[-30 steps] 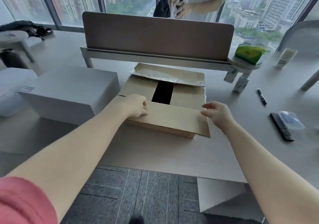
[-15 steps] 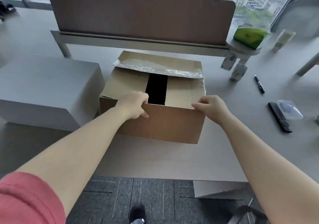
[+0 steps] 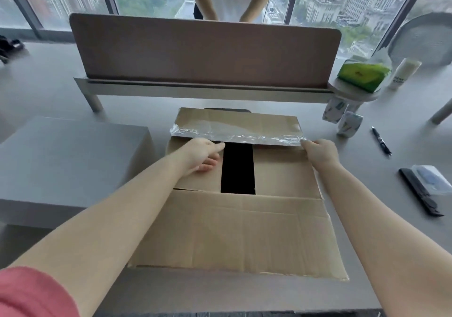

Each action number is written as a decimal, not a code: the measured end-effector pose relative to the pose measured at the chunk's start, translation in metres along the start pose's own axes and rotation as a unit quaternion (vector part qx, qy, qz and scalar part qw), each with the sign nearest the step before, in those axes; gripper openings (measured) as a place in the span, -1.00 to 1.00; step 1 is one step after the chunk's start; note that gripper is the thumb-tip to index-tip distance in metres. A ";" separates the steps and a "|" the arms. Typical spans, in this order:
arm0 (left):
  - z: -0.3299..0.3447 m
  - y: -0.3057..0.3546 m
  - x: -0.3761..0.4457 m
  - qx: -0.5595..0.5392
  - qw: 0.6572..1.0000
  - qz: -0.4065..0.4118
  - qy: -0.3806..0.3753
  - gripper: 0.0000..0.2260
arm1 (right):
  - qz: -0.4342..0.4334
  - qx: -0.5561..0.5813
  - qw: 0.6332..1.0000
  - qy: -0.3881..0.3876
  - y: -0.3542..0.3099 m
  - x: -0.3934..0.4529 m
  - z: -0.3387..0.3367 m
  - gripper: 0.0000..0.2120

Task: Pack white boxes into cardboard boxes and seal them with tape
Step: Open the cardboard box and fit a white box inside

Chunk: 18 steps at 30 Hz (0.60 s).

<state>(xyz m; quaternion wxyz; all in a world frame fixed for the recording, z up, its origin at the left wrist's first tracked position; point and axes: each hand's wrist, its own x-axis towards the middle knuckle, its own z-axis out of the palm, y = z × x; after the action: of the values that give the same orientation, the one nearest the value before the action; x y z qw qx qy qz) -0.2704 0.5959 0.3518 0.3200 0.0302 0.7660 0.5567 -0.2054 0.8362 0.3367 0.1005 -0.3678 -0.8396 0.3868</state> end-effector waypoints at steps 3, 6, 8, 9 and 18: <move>0.001 0.006 0.014 -0.145 0.988 -0.020 0.041 -0.65 | 0.035 0.132 0.990 0.038 -0.002 0.008 0.003 -0.62; 0.005 0.014 0.023 -0.195 0.975 0.037 0.103 -0.74 | 0.050 0.274 0.958 0.064 -0.011 0.012 -0.003 -0.73; 0.006 0.021 0.029 -0.147 0.975 0.091 0.143 -0.72 | 0.026 0.286 0.956 0.056 -0.018 0.014 -0.007 -0.73; 0.005 0.023 0.033 -0.112 0.974 0.114 0.158 -0.66 | 0.012 0.273 0.961 0.047 -0.020 0.015 -0.007 -0.69; 0.000 0.033 0.078 0.399 0.880 0.156 0.205 -0.38 | -0.179 -0.076 0.980 -0.040 -0.027 0.056 0.020 -0.39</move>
<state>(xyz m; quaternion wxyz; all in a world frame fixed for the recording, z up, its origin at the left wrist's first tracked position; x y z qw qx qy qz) -0.3425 0.6395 0.3453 0.0253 0.1598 0.9570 0.2409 -0.2686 0.8520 0.3367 0.1056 -0.2025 -0.9222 0.3119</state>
